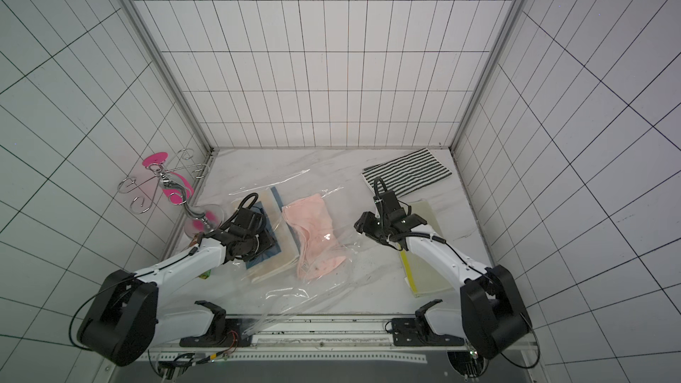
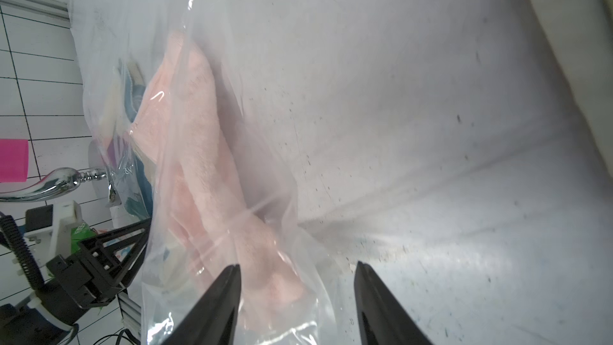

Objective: Place the folded towel into the vacuum bag
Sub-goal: Adjust the vacuum bag at the center of the board, then adjust the towel in the vacuum bag.

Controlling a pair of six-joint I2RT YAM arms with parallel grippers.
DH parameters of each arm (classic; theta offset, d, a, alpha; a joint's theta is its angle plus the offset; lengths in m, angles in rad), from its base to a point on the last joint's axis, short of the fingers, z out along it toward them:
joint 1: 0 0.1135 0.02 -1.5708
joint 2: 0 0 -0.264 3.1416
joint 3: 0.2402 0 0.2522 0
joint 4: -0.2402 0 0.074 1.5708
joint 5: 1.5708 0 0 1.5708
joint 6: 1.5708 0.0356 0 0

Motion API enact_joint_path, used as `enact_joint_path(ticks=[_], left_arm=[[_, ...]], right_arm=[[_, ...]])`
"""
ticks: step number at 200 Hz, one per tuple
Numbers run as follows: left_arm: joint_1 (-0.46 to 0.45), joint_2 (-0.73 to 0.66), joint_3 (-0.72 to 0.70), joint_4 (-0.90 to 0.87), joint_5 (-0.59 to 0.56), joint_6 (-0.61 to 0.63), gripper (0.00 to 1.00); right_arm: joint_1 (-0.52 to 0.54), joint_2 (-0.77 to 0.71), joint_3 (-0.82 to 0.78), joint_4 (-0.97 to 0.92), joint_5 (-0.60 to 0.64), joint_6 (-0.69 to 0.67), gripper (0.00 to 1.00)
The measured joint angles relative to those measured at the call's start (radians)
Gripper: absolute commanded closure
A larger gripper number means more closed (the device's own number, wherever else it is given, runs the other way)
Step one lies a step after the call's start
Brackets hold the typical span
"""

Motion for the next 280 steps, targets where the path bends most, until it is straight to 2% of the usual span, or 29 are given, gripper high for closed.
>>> enact_joint_path(ticks=[29, 45, 63, 88, 99, 111, 129, 149, 162, 176, 189, 226, 241, 251, 280], left_arm=[[0.04, 0.002, -0.011, 0.047, 0.004, -0.029, 0.44], [0.056, 0.01, -0.008, 0.057, 0.0, -0.033, 0.44], [0.062, 0.049, 0.023, 0.06, -0.008, -0.029, 0.44], [0.065, 0.177, 0.129, 0.072, -0.034, -0.008, 0.45], [0.065, 0.237, 0.178, 0.086, -0.048, -0.004, 0.45], [0.066, 0.296, 0.228, 0.109, -0.062, 0.003, 0.45], [0.065, 0.347, 0.28, 0.128, -0.079, 0.018, 0.45], [0.059, 0.354, 0.326, 0.101, -0.088, 0.05, 0.45], [0.043, 0.32, 0.342, 0.053, -0.109, 0.085, 0.45], [-0.013, 0.24, 0.364, -0.036, -0.148, 0.142, 0.44], [-0.104, 0.135, 0.394, -0.116, -0.176, 0.205, 0.44], [-0.419, -0.123, 0.425, -0.246, -0.23, 0.346, 0.33], [-0.55, -0.14, 0.416, -0.28, -0.26, 0.372, 0.25], [-0.618, -0.125, 0.403, -0.303, -0.27, 0.396, 0.23], [-0.713, -0.052, 0.363, -0.353, -0.287, 0.445, 0.23]], right_arm=[[-0.036, 0.217, 0.195, -0.065, -0.045, -0.137, 0.42], [-0.041, 0.348, 0.304, -0.091, -0.093, -0.185, 0.47], [-0.042, 0.481, 0.406, -0.09, -0.151, -0.213, 0.6], [-0.049, 0.56, 0.434, -0.058, -0.197, -0.204, 0.88], [-0.064, 0.561, 0.425, -0.035, -0.207, -0.192, 0.95], [-0.089, 0.539, 0.393, 0.018, -0.211, -0.164, 0.98], [-0.135, 0.491, 0.328, 0.074, -0.211, -0.139, 0.94], [-0.153, 0.478, 0.318, 0.078, -0.212, -0.137, 0.68], [-0.158, 0.477, 0.319, 0.057, -0.192, -0.151, 0.58], [-0.148, 0.46, 0.319, 0.008, -0.131, -0.177, 0.55], [-0.119, 0.413, 0.312, -0.043, -0.052, -0.201, 0.55], [0.096, 0.086, 0.192, -0.116, 0.167, -0.223, 0.56], [0.172, -0.008, 0.14, -0.13, 0.198, -0.209, 0.57], [0.2, -0.055, 0.098, -0.138, 0.216, -0.19, 0.58], [0.279, -0.158, -0.008, -0.193, 0.272, -0.131, 0.6]])
